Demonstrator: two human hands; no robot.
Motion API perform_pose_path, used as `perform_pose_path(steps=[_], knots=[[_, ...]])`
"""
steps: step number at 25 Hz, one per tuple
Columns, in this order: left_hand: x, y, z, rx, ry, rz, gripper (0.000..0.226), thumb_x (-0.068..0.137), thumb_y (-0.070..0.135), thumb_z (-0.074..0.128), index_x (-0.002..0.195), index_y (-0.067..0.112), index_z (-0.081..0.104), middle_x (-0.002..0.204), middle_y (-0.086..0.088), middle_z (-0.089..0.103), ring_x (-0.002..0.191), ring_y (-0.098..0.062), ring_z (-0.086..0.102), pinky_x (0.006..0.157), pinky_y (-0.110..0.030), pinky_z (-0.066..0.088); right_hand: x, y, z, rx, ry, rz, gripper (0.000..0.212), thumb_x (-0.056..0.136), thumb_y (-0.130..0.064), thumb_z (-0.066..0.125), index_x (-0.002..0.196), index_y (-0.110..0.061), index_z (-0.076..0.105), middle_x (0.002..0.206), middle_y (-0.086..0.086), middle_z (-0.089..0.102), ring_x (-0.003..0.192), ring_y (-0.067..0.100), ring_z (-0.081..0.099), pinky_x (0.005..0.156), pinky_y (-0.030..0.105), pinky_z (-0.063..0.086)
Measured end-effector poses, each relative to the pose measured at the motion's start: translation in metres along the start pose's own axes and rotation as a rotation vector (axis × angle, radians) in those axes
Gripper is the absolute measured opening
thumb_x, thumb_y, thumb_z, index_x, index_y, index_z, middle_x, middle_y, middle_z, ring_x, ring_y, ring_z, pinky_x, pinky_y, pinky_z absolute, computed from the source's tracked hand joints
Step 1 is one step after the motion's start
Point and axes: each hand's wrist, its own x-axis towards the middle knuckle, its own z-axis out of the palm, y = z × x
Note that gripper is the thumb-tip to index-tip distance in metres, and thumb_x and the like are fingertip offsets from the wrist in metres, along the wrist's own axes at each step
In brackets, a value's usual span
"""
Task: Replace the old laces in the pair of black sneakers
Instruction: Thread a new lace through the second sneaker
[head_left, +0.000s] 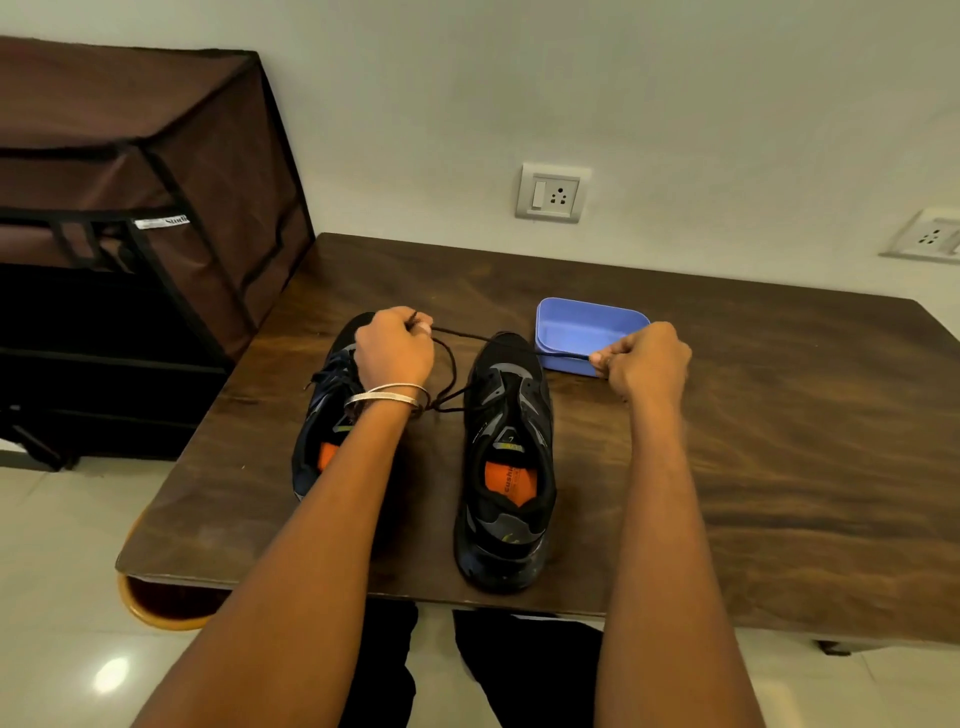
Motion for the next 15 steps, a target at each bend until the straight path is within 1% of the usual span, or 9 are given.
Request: perform_pose_path(steps=[1, 3, 5, 6, 8, 9, 11, 13, 15], knots=[[-0.003, 0.005, 0.001, 0.006, -0.064, 0.114, 0.025, 0.09, 0.021, 0.064, 0.113, 0.025, 0.07, 0.114, 0.001, 0.067, 0.107, -0.017, 0.061, 0.093, -0.031, 0.047, -0.003, -0.005, 0.003, 0.025, -0.024, -0.033, 0.009, 0.086, -0.005, 0.074, 0.08, 0.001, 0.075, 0.084, 0.015, 0.074, 0.085, 0.024, 0.071, 0.086, 0.04, 0.057], [-0.011, 0.022, 0.007, -0.085, -0.302, 0.342, 0.045, 0.086, 0.019, 0.07, 0.13, 0.025, 0.06, 0.123, 0.006, 0.063, 0.112, -0.006, 0.055, 0.099, -0.023, 0.042, -0.013, -0.021, 0.012, 0.129, -0.122, -0.085, 0.008, 0.087, 0.0, 0.07, 0.083, 0.002, 0.076, 0.083, 0.014, 0.074, 0.079, 0.019, 0.07, 0.08, 0.031, 0.058], [-0.021, 0.039, 0.01, -0.127, -0.51, 0.439, 0.04, 0.087, 0.016, 0.069, 0.126, 0.022, 0.063, 0.11, 0.006, 0.07, 0.104, -0.002, 0.061, 0.1, -0.022, 0.044, -0.019, -0.033, 0.019, 0.18, -0.186, -0.111, 0.007, 0.087, -0.001, 0.071, 0.084, -0.001, 0.076, 0.081, 0.012, 0.073, 0.076, 0.016, 0.07, 0.077, 0.028, 0.058], [-0.024, 0.043, 0.01, -0.119, -0.516, 0.446, 0.029, 0.088, 0.015, 0.067, 0.117, 0.02, 0.069, 0.097, 0.005, 0.073, 0.093, -0.002, 0.065, 0.096, -0.024, 0.049, -0.02, -0.035, 0.02, 0.196, -0.199, -0.106, 0.007, 0.087, -0.001, 0.071, 0.081, -0.003, 0.076, 0.08, 0.011, 0.073, 0.075, 0.016, 0.07, 0.075, 0.026, 0.059], [-0.023, 0.04, 0.01, -0.141, -0.393, 0.363, 0.012, 0.091, 0.013, 0.064, 0.096, 0.016, 0.075, 0.076, 0.007, 0.07, 0.074, -0.002, 0.067, 0.085, -0.026, 0.056, -0.016, -0.03, 0.018, 0.25, -0.211, -0.075, 0.016, 0.087, 0.004, 0.069, 0.074, -0.003, 0.074, 0.078, 0.013, 0.073, 0.07, 0.015, 0.07, 0.07, 0.023, 0.059], [-0.019, 0.035, 0.008, -0.137, -0.302, 0.298, 0.012, 0.092, 0.013, 0.062, 0.089, 0.016, 0.074, 0.073, 0.007, 0.068, 0.07, -0.002, 0.065, 0.082, -0.023, 0.056, -0.014, -0.025, 0.014, 0.259, -0.194, -0.055, 0.017, 0.087, 0.008, 0.066, 0.074, 0.0, 0.073, 0.078, 0.014, 0.073, 0.067, 0.014, 0.069, 0.065, 0.019, 0.057], [-0.012, 0.024, 0.001, -0.125, -0.146, 0.149, 0.014, 0.095, 0.017, 0.06, 0.087, 0.018, 0.072, 0.076, 0.005, 0.067, 0.067, 0.004, 0.059, 0.074, -0.011, 0.051, -0.009, -0.012, 0.004, 0.213, -0.139, -0.023, 0.013, 0.087, 0.008, 0.066, 0.078, 0.004, 0.074, 0.076, 0.013, 0.071, 0.062, 0.01, 0.066, 0.054, 0.014, 0.05], [-0.006, 0.014, -0.005, -0.154, -0.041, 0.04, 0.015, 0.095, 0.018, 0.058, 0.091, 0.016, 0.072, 0.084, 0.0, 0.07, 0.066, 0.006, 0.055, 0.065, -0.003, 0.045, -0.006, -0.002, -0.004, 0.196, -0.113, 0.012, 0.014, 0.087, 0.004, 0.07, 0.073, 0.001, 0.073, 0.074, 0.012, 0.07, 0.063, 0.009, 0.065, 0.059, 0.015, 0.05], [-0.004, 0.009, -0.008, -0.136, -0.026, 0.012, 0.016, 0.095, 0.017, 0.059, 0.096, 0.012, 0.074, 0.089, -0.003, 0.071, 0.066, 0.005, 0.053, 0.059, -0.001, 0.04, -0.005, 0.002, -0.006, 0.206, -0.104, 0.023, 0.018, 0.086, 0.001, 0.072, 0.068, -0.003, 0.072, 0.073, 0.011, 0.07, 0.065, 0.009, 0.065, 0.066, 0.019, 0.052]])
